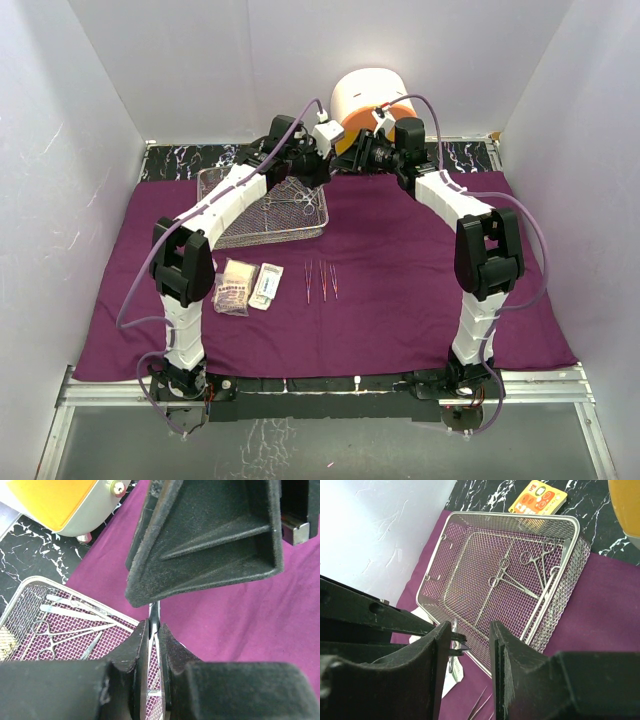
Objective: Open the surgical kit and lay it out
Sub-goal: Pick up the medical item from the container, then place the medical item in the surgical kit.
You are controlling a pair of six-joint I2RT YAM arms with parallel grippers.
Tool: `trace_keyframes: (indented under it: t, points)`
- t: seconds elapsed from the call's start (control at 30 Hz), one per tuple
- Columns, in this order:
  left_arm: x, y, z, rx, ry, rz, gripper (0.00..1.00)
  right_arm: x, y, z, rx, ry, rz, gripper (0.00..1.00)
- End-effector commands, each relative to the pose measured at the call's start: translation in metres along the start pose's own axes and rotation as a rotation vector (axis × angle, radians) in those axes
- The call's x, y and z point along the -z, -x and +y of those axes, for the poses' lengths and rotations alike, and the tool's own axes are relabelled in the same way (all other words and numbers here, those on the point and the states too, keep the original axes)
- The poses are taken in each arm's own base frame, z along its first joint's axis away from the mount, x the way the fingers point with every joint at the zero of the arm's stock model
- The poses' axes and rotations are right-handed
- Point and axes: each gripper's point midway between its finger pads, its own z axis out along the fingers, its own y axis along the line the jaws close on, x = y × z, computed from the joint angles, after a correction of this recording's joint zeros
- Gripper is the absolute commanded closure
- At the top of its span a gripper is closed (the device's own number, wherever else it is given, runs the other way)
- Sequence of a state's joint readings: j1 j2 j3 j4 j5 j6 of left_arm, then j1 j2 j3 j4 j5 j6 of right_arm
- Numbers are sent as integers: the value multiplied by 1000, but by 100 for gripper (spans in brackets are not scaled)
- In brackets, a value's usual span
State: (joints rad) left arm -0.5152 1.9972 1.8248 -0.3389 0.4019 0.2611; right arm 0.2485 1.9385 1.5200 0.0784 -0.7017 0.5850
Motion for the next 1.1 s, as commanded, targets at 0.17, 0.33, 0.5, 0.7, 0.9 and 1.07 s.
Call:
trace_keyframes:
  t: [0.17,0.33,0.5,0.7,0.9,1.07]
  points:
    - [21,31,0,-27,28,-72,100,5,9,10,11,6,-28,76]
    - [21,29,0,-30,31,-67,100,4,8,13,6,30,-21,86]
    - [19,28,2,-34,37,-64,100,8,13,21,16,47,-29,100]
    - [25,33,-8,-51,-8,-78,100,27,31,21,75,44,-58,100]
    - [49,37,-27,-121,-87,-69,54,73,31,24,108,108,-1,100]
    - [72,22,-31,-168,-62,-16,38,127,5,33,216,117,101,100]
